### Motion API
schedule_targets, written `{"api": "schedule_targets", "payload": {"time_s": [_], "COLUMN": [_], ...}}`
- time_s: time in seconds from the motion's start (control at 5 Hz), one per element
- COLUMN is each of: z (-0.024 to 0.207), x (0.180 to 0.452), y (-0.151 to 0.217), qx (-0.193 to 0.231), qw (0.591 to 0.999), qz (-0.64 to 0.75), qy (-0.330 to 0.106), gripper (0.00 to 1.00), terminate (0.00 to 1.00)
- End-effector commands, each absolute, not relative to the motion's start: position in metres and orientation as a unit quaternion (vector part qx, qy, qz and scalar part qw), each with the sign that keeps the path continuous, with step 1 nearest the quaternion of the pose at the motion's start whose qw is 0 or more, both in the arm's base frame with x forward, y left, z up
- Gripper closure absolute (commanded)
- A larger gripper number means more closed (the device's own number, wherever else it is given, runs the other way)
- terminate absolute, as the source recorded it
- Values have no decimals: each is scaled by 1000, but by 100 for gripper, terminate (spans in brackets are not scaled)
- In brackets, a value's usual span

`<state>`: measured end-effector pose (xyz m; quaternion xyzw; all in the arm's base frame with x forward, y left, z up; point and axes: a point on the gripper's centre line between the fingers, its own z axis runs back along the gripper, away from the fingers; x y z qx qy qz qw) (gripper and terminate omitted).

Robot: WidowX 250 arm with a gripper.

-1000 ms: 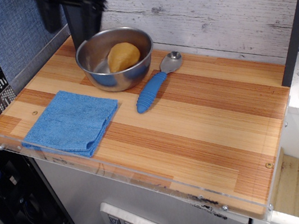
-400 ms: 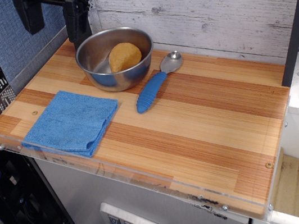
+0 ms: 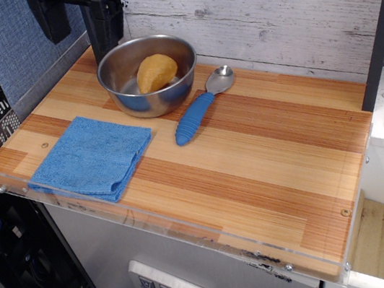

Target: Place the drumstick inside the metal bowl

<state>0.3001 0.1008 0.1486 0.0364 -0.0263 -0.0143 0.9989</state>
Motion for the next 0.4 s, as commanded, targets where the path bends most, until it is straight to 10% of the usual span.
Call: {"api": "schedule_targets", "payload": {"time_s": [0.0,0.2], "z": [151,151], "x": [295,295], "y": [113,113], "qx": [38,38], "qw": [999,999], "qz": [-29,-29], "qy": [24,24], "gripper": [0,0], "terminate": [0,100]}}
